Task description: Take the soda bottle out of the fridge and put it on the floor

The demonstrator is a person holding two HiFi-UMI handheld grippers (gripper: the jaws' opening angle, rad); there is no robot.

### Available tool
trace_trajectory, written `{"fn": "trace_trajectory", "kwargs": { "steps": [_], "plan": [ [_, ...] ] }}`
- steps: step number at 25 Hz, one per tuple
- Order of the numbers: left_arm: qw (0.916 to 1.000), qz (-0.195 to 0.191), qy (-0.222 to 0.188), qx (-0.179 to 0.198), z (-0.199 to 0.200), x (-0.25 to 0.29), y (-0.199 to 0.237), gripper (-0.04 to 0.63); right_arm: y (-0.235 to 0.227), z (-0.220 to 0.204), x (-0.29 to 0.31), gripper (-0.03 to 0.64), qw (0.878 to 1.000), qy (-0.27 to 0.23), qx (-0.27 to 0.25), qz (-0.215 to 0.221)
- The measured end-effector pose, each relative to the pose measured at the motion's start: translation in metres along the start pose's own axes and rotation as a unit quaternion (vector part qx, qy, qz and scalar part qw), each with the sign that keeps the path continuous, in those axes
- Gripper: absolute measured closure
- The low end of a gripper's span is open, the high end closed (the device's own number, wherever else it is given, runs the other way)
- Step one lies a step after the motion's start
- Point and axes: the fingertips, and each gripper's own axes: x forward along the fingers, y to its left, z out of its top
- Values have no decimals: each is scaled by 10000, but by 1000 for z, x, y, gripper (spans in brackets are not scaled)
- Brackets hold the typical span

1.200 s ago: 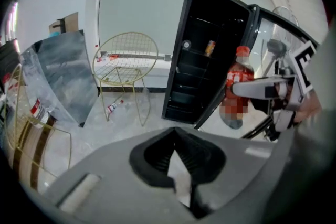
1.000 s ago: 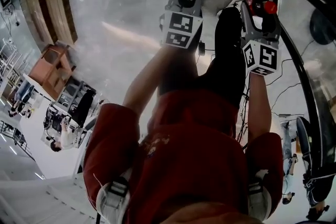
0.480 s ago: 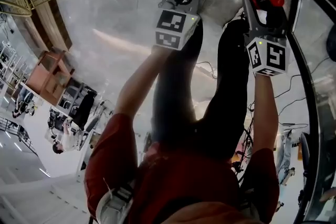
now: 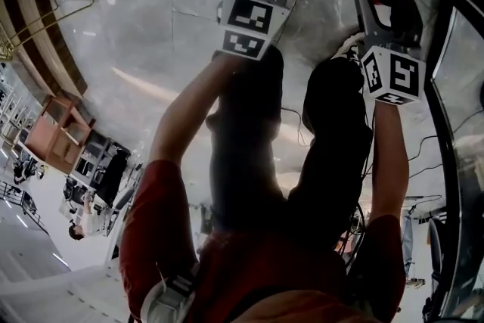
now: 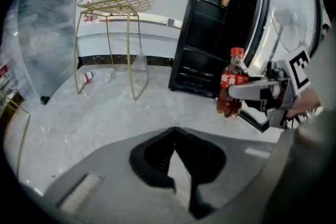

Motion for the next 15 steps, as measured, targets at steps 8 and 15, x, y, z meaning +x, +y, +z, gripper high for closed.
{"fn": "trace_trajectory", "kwargs": {
  "steps": [8, 15],
  "plan": [
    [9984, -54, -324, 465, -31, 88, 28, 595, -38, -49, 75, 314, 9992, -361, -36, -150],
    [9942, 1, -581, 903, -39, 119, 39, 595, -47, -77, 105, 314, 9975, -600, -314, -198]
  ]
}}
